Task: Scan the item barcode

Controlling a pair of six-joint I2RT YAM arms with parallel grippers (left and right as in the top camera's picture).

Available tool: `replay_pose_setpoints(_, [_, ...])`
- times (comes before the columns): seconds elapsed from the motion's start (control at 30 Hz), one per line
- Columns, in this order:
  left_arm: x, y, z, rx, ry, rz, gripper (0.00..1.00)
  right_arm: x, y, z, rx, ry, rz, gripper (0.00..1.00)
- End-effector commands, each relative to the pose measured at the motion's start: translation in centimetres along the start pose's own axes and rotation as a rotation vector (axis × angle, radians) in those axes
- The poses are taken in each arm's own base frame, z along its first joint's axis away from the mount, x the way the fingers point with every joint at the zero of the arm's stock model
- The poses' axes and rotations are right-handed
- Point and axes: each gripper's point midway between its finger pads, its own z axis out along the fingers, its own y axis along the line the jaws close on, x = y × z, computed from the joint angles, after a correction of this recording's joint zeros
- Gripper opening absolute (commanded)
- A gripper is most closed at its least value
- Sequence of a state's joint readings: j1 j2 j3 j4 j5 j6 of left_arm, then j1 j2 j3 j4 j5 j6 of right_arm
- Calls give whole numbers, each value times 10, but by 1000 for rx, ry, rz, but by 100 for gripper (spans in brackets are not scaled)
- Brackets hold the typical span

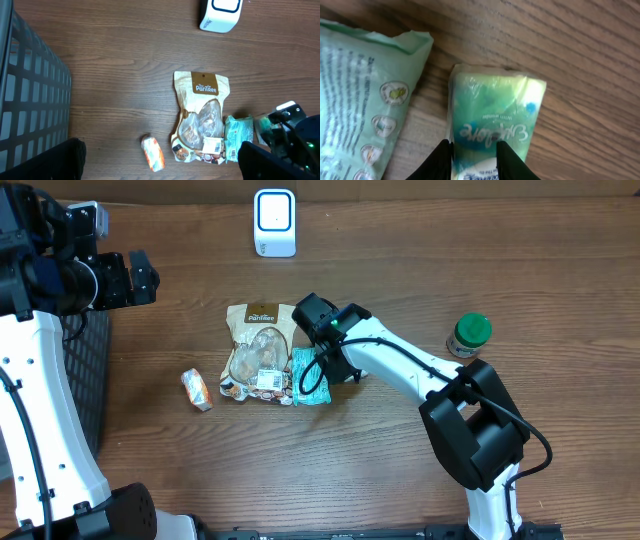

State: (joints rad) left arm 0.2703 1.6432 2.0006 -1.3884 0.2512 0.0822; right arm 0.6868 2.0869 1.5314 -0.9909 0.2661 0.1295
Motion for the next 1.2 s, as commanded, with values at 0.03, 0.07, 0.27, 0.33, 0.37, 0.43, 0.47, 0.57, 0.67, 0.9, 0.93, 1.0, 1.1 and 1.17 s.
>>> replay_pose_setpoints(0.03, [-3, -2, -1, 8, -9, 23, 99, 17, -2, 16, 14, 41, -15, 27])
replay_pose_setpoints(0.07, [-3, -2, -1, 8, -9, 23, 100, 19, -2, 18, 14, 46, -16, 28])
replay_pose_setpoints(0.27, [-3, -2, -1, 8, -9, 23, 100, 24, -1, 22, 14, 57, -18, 29])
replay_pose_setpoints(0.33, [-3, -2, -1, 8, -9, 23, 100, 23, -1, 20, 13, 53, -7, 16])
replay_pose_setpoints(0.37, [-3, -2, -1, 8, -9, 23, 100, 22, -1, 18, 13, 52, 9, 12])
replay_pose_setpoints(0.43, [-3, -2, -1, 8, -9, 23, 100, 18, 0, 10, -1, 58, 28, 4])
replay_pose_setpoints(0.47, [-3, -2, -1, 8, -9, 23, 100, 17, 2, 6, -19, 60, 29, 4])
replay_pose_setpoints(0.57, [-3, -2, -1, 8, -9, 23, 100, 3, 15, -22, -141, 49, 48, 4])
replay_pose_setpoints(0.67, [-3, -2, -1, 8, -9, 23, 99, -14, 28, -60, -368, 10, 99, 4])
replay_pose_setpoints(0.9, [-3, -2, -1, 8, -9, 23, 100, -33, 23, -99, -930, 4, 261, 4])
replay_pose_setpoints(0.93, [-3, -2, -1, 8, -9, 23, 100, -33, 17, -93, -977, 5, 291, 4])
replay_pose_setpoints(1.0, [-3, -2, -1, 8, -9, 23, 100, -30, 8, -81, -1025, 6, 333, 4])
replay_pose_setpoints(1.1, [-3, -2, -1, 8, -9, 23, 100, -23, 5, -65, -1119, 13, 378, 4])
replay_pose_setpoints(1.17, [-3, -2, -1, 8, -9, 23, 100, -15, 4, -49, -1143, 38, 419, 4])
